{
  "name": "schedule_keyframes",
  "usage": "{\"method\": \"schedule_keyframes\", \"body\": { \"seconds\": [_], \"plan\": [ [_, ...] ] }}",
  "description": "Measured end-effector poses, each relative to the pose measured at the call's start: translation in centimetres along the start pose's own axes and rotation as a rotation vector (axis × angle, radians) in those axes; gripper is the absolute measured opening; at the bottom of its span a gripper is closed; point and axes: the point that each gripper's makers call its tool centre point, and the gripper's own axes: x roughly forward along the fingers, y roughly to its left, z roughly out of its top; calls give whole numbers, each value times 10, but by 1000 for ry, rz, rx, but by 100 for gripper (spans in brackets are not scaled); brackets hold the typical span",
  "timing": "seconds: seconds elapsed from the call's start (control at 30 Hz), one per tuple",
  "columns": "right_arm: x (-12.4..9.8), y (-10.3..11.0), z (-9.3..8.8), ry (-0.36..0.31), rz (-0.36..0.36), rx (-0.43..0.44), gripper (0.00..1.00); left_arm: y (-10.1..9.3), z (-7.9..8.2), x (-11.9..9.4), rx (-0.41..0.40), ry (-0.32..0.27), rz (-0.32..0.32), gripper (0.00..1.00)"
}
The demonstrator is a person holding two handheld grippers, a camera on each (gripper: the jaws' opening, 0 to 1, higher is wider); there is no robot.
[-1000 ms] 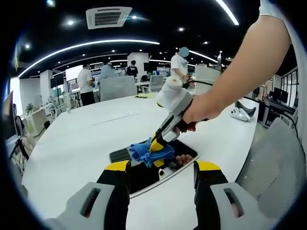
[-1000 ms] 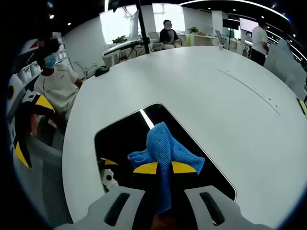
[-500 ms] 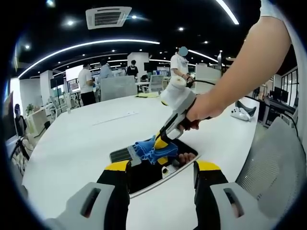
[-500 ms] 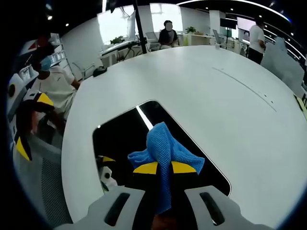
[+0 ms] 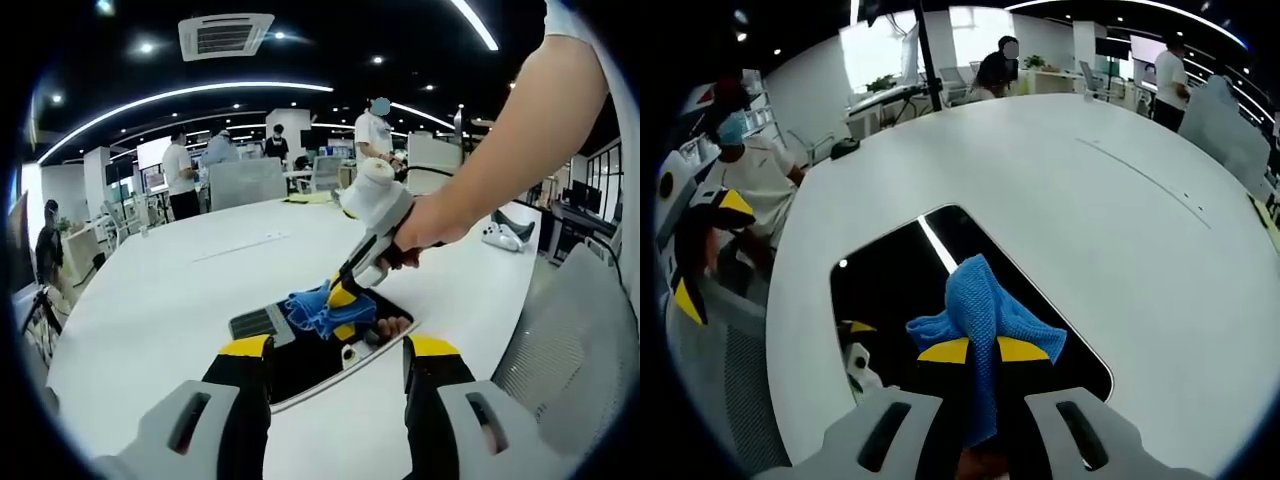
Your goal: Wipe the mirror surface with the cleaning cloth until all visible marks leave the cleaned area.
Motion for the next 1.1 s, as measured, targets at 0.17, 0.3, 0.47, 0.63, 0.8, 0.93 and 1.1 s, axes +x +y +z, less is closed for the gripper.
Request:
{"method": "schedule_keyframes", "body": {
  "seconds": [0.17, 0.3, 0.47, 0.63, 0.8, 0.93, 1.1],
  "plan": [
    [-3, -3, -3, 2, -7, 9, 4, -1, 0, 0, 2, 2, -3, 52],
    [-4, -4, -4, 2, -12, 11, 4, -1, -1, 0, 3, 4, -5, 52],
    [-5, -6, -5, 2, -15, 14, 4, -2, -1, 0, 5, 5, -7, 52],
    [-7, -7, -7, 3, -20, 17, 4, -2, -1, 1, 7, 5, -9, 52],
    [-9, -9, -10, 7, -24, 19, 4, -2, -1, 1, 8, 5, -9, 52],
    [-11, -11, -12, 8, -26, 23, 4, -2, -1, 1, 8, 6, -9, 52],
    [-12, -12, -13, 9, -28, 23, 4, -1, -1, 0, 7, 6, -7, 51]
  ]
}}
